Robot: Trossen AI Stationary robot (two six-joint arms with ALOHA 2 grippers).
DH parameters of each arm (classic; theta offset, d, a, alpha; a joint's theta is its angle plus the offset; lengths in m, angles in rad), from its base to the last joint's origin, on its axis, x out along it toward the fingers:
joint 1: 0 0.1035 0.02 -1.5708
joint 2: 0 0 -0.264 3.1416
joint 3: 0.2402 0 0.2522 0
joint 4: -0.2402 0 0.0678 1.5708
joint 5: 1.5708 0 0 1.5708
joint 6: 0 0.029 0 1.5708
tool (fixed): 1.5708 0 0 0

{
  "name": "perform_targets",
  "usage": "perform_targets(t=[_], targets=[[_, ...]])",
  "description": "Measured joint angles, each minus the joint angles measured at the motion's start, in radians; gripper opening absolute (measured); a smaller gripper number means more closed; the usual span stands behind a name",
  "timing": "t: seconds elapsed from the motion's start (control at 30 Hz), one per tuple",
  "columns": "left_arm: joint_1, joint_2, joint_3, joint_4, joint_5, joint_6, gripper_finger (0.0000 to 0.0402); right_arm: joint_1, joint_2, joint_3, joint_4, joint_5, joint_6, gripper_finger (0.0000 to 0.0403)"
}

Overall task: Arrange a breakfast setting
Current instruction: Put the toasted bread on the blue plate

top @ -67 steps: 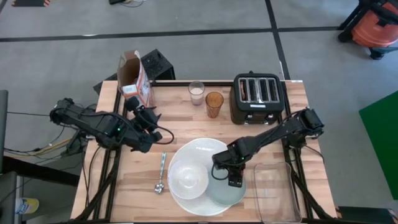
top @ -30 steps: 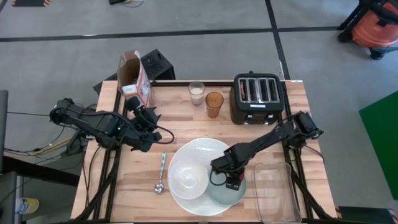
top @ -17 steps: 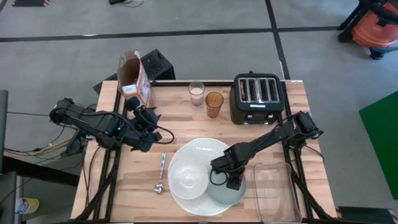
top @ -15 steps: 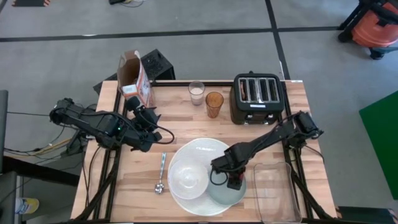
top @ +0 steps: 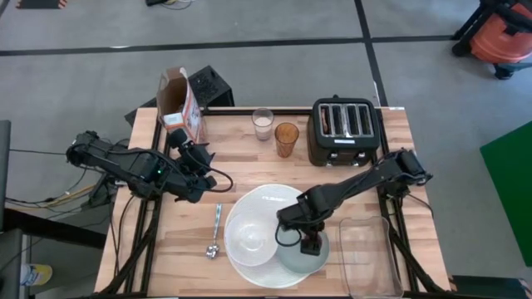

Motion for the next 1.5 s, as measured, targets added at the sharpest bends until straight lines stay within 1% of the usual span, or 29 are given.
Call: perform_targets(t=[0.13, 0.3, 0.5, 0.63, 0.83, 0.93, 1.1, 1.23, 1.33, 1.5], targets=[[0.0, 0.0, 0.0, 0.0, 0.0, 0.0, 0.0139, 0.018, 0.0, 0.058, 0.065, 0.001, -0.014, 0.039], [0.0, 0.0, 0.0, 0.0, 0.0, -0.002, 0.0139, 0.017, 0.0, 0.069, 0.131, 0.005, 0.0, 0.0389], [0.015, 0.0, 0.0, 0.0, -0.001, 0.012, 0.0139, -0.023, -0.002, 0.069, 0.102, 0.127, 0.02, 0.0388], [0.029, 0.0, 0.0, -0.001, 0.001, 0.023, 0.0139, -0.065, -0.024, 0.069, 0.021, 0.26, 0.024, 0.0388], [0.053, 0.001, 0.0, -0.008, 0.006, 0.026, 0.0139, -0.131, -0.085, 0.068, -0.139, 0.412, 0.07, 0.0388], [0.058, 0.0, 0.0, -0.015, 0.027, 0.026, 0.0139, -0.171, -0.124, 0.068, -0.185, 0.44, 0.085, 0.0388], [0.059, 0.0, 0.0, -0.014, 0.092, 0.025, 0.0139, -0.238, -0.222, 0.068, -0.212, 0.449, 0.085, 0.0388], [0.059, 0.0, 0.0, -0.013, 0.133, 0.024, 0.0139, -0.305, -0.299, 0.068, -0.211, 0.52, 0.104, 0.0388], [0.059, 0.0, 0.0, -0.01, 0.137, 0.033, 0.0139, -0.349, -0.341, 0.069, -0.202, 0.582, 0.141, 0.0388], [0.059, 0.0, 0.0, -0.007, 0.168, 0.069, 0.0139, -0.421, -0.354, 0.068, -0.197, 0.593, 0.142, 0.0388]])
